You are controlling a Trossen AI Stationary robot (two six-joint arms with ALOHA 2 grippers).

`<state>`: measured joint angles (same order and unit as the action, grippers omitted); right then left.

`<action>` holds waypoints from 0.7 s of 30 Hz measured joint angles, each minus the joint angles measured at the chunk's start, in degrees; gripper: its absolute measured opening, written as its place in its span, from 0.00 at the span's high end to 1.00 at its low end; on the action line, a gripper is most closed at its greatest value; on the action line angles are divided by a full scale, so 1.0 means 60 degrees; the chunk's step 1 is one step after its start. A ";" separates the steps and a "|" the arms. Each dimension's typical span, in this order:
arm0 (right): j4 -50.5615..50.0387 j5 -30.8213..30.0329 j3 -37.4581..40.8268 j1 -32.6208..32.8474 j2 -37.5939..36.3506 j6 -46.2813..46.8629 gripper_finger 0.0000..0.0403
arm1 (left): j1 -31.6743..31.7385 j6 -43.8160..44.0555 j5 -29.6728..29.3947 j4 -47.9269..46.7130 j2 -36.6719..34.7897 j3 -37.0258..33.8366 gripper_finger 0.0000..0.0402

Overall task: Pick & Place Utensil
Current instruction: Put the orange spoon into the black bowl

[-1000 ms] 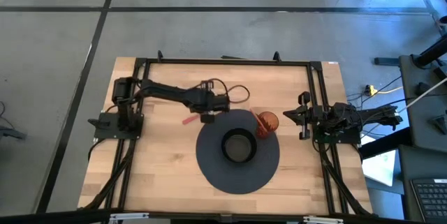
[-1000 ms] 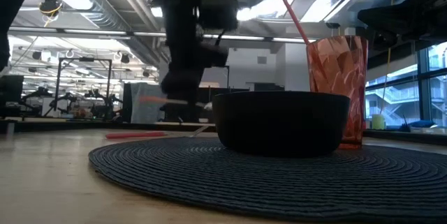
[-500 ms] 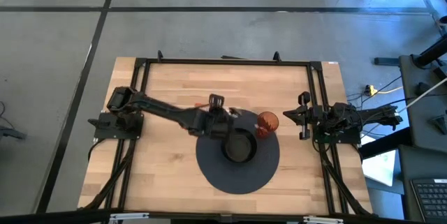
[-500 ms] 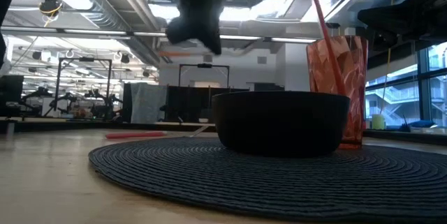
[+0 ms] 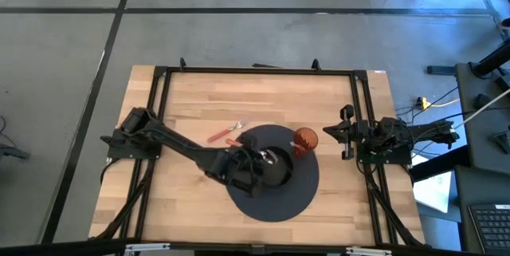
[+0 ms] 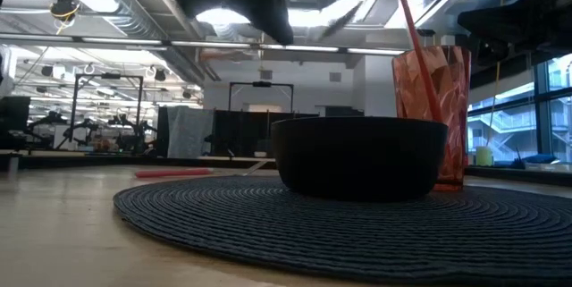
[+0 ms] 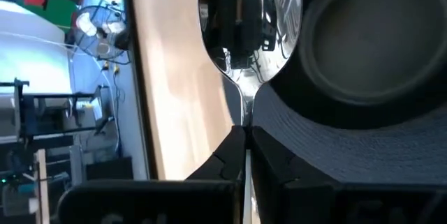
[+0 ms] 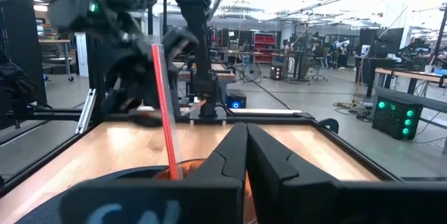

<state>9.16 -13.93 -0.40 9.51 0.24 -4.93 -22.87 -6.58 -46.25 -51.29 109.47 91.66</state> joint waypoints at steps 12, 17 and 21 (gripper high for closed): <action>-0.0009 0.0000 0.0000 -0.0003 0.0001 0.0013 0.98 | -0.0147 -0.2621 -0.0672 -0.0094 0.2365 0.1531 0.99; -0.0078 0.0002 0.0004 0.0001 0.0000 0.0009 0.98 | -0.0160 -0.3521 -0.0613 -0.0513 0.3073 0.2479 0.99; -0.0108 0.0001 0.0004 -0.0003 -0.0002 0.0025 0.98 | -0.0099 -0.4046 -0.0625 -0.0580 0.3362 0.2864 0.99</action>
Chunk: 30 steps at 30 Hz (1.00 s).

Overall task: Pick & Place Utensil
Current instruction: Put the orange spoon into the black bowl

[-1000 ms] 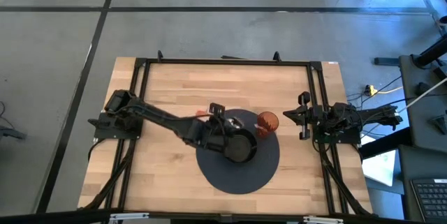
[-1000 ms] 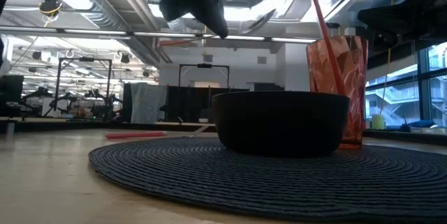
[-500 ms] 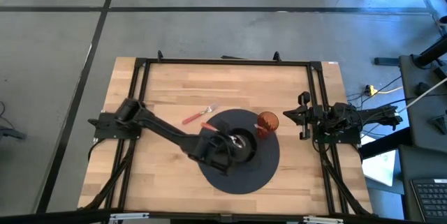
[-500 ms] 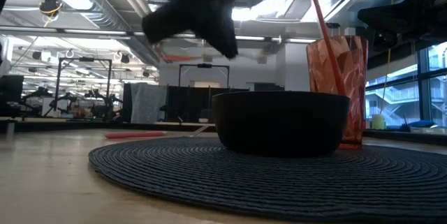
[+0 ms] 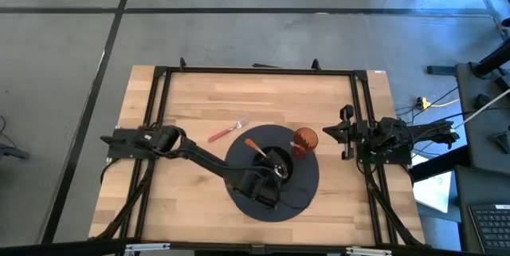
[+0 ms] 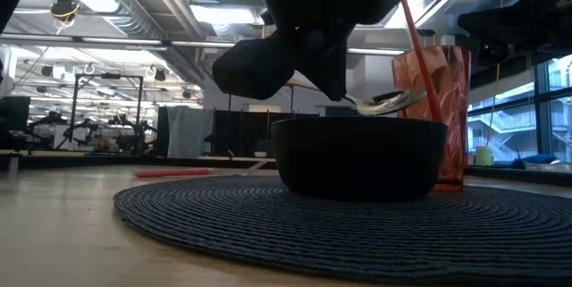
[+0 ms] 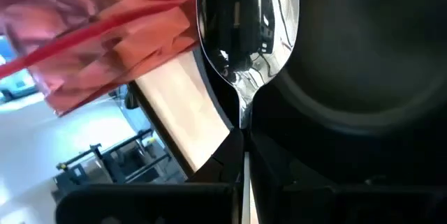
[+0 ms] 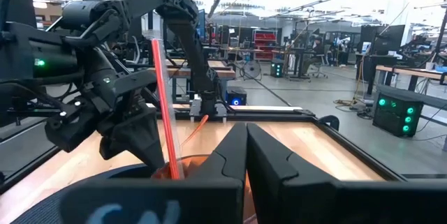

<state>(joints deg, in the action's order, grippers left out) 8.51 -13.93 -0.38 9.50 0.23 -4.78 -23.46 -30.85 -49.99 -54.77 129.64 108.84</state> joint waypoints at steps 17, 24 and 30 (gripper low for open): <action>-0.0003 0.0002 0.0000 0.0000 0.0000 0.0003 0.98 | 0.0062 0.0030 0.1098 -0.0174 0.0037 0.0050 0.95; -0.0006 0.0002 0.0000 0.0000 0.0000 0.0004 0.98 | 0.0062 0.0026 0.1064 -0.0189 0.0037 0.0050 0.94; -0.0002 0.0002 0.0000 0.0001 0.0003 0.0004 0.98 | 0.0064 0.0089 0.1100 -0.0201 0.0035 0.0050 0.90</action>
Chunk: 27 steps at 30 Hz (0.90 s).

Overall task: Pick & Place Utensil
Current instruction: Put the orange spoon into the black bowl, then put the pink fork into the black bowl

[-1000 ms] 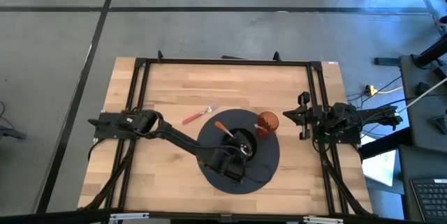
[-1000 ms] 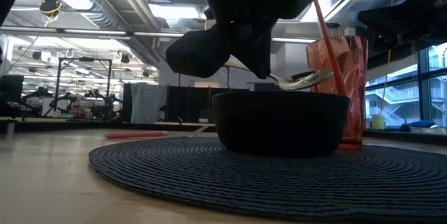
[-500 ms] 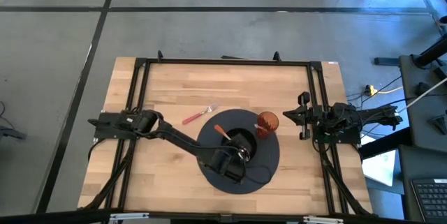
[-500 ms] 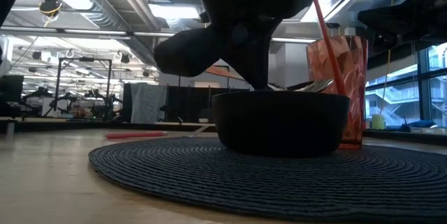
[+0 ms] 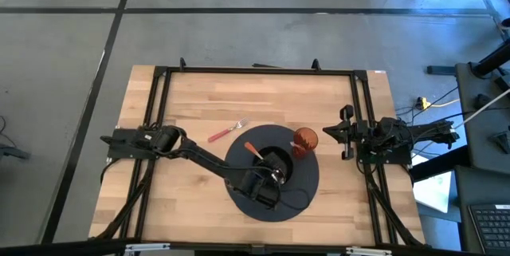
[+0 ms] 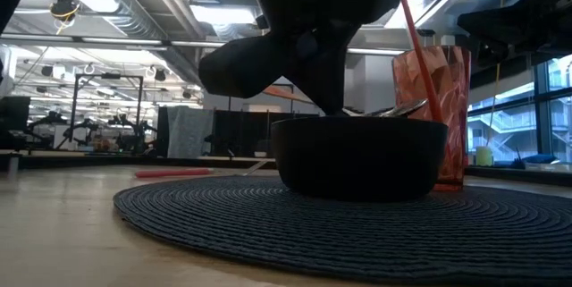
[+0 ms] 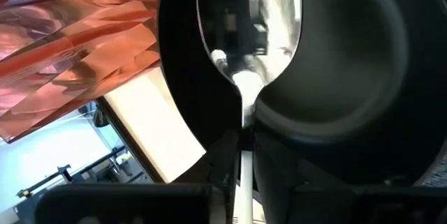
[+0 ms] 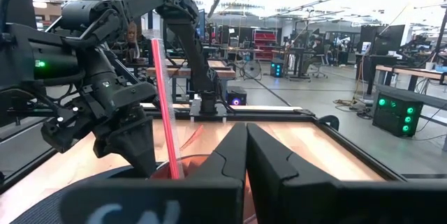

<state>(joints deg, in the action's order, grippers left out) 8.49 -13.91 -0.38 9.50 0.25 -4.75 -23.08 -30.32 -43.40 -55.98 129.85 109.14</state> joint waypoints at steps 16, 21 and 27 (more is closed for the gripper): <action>-0.0004 0.0000 0.0000 -0.0001 -0.0001 0.0000 0.98 | -0.0131 0.0436 -0.1014 -0.0667 -0.0404 0.0000 0.71; -0.0040 0.0009 0.0000 0.0003 -0.0003 0.0029 0.98 | -0.0384 0.1623 -0.0841 -0.1725 -0.1572 0.0004 0.73; -0.0040 0.0182 0.0000 -0.0001 -0.0001 0.0040 0.98 | 0.0165 0.3916 0.1083 -0.1855 -0.3692 -0.0268 0.83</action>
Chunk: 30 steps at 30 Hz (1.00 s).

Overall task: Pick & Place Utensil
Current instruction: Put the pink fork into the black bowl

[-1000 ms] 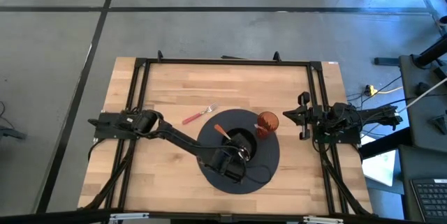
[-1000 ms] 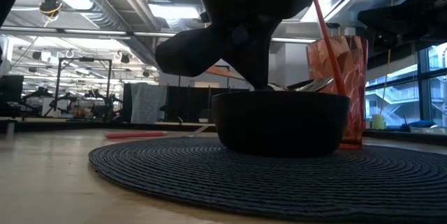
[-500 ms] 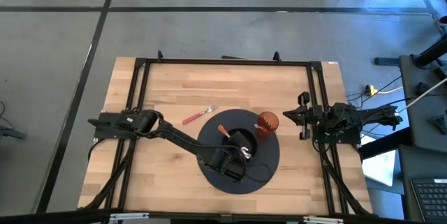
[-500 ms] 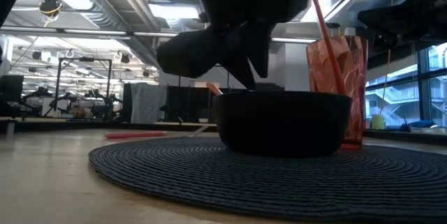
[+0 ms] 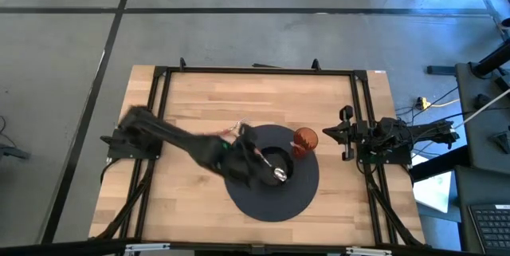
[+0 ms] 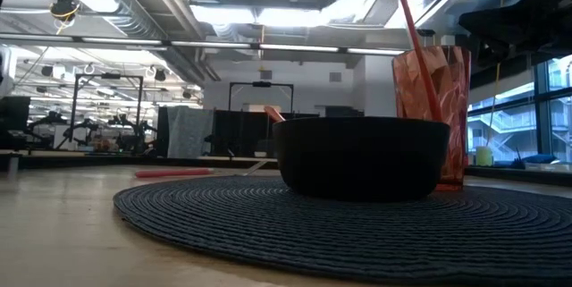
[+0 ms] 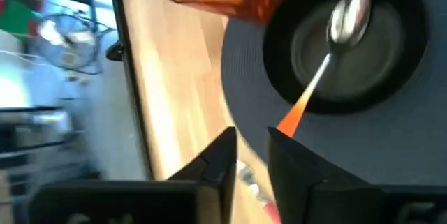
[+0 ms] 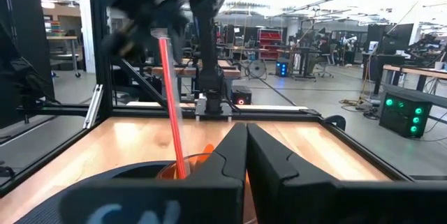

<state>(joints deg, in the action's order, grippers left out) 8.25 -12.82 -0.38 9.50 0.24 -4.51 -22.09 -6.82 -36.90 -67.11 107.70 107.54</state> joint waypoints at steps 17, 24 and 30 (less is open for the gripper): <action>-0.0069 -0.0004 0.0000 0.0000 0.0001 -0.0032 0.98 | 0.2664 0.0125 0.3141 0.9760 -0.8333 -0.9691 1.00; -0.0069 -0.0007 0.0000 0.0001 0.0002 -0.0004 0.98 | 0.3164 0.0683 0.3094 1.1735 -1.1319 -1.2581 1.00; -0.0068 -0.0010 0.0000 0.0000 0.0000 -0.0004 0.98 | 0.3354 0.1898 0.3063 1.2252 -1.2835 -1.3941 0.99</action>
<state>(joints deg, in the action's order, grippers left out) 7.85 -12.88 -0.38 9.50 0.24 -4.54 -1.96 4.57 -18.52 6.40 30.69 23.89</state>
